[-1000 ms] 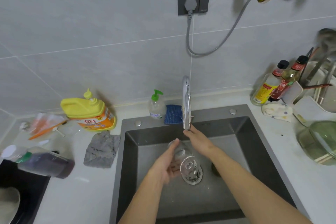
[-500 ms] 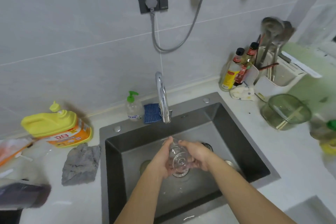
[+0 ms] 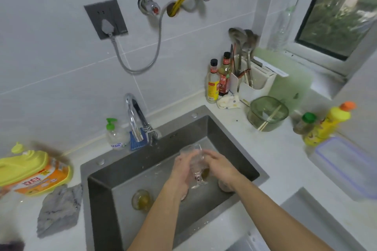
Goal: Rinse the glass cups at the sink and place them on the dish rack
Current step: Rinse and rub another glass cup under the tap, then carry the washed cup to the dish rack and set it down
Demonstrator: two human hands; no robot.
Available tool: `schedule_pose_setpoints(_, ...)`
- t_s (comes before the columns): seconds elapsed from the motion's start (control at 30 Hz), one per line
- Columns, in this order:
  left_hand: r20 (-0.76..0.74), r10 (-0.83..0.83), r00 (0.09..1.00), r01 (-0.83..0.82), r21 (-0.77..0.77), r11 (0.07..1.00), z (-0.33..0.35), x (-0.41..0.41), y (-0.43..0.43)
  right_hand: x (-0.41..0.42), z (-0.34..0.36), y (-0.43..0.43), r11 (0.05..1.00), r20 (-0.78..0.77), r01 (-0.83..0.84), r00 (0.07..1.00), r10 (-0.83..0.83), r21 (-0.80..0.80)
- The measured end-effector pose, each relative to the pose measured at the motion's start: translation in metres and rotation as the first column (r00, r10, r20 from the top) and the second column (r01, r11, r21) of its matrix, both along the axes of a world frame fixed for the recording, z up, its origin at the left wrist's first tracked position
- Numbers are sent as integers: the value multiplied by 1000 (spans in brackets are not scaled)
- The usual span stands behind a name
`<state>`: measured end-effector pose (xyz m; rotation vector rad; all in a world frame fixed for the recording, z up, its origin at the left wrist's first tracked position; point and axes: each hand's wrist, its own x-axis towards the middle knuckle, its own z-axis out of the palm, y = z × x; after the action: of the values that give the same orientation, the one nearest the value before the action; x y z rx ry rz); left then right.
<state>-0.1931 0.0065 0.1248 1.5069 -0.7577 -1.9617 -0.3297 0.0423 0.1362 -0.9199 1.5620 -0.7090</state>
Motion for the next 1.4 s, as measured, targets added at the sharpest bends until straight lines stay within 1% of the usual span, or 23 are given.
schedule_pose_setpoints(0.1,63,-9,998,19,-161,987,16,-33,16,-37,13,28,994,103,70,993,-61,-81)
schedule_pose_setpoints(0.13,73,-31,997,45,-202,978,20,-45,22,-50,13,37,990,116,81,991,-67,-114)
schedule_pose_setpoints(0.2,54,-68,996,79,-261,962,30,-71,34,-75,15,56,975,159,113,984,-83,-192)
schedule_pose_setpoints(0.3,41,-110,993,117,-332,936,42,-115,54,-110,23,85,931,135,181,980,-145,-317)
schedule_pose_setpoints(0.37,60,-162,985,173,-378,909,47,-143,67,-134,29,103,895,121,251,968,-221,-368)
schedule_pose_setpoints(0.43,71,-219,973,229,-408,884,52,-171,80,-158,31,122,862,97,312,949,-299,-399)
schedule_pose_setpoints(0.53,45,-318,947,304,-446,842,59,-206,100,-189,32,150,812,90,404,910,-406,-421)
schedule_pose_setpoints(0.6,42,-401,915,373,-470,800,64,-225,111,-204,32,168,769,99,467,874,-475,-438)
schedule_pose_setpoints(0.7,83,-504,860,476,-485,734,66,-249,121,-219,32,190,702,113,561,809,-576,-438)
schedule_pose_setpoints(0.8,96,-631,770,584,-505,635,68,-268,129,-226,34,211,628,120,647,732,-671,-432)
schedule_pose_setpoints(0.9,81,-734,675,659,-514,549,69,-289,143,-230,38,235,541,100,725,632,-768,-425)
schedule_pose_setpoints(1.0,71,-806,587,720,-500,481,65,-311,167,-232,38,269,414,125,813,500,-857,-410)
schedule_pose_setpoints(1.1,58,-897,439,798,-483,359,61,-331,200,-232,35,314,268,128,885,338,-932,-381)
schedule_pose_setpoints(1.17,63,-940,337,838,-476,268,63,-344,226,-231,39,347,199,119,906,259,-959,-373)
schedule_pose_setpoints(1.23,62,-965,253,857,-477,194,68,-357,256,-231,45,380,135,113,917,190,-975,-375)
schedule_pose_setpoints(1.4,54,-994,96,879,-474,59,81,-391,343,-237,54,468,-19,104,922,24,-994,-388)
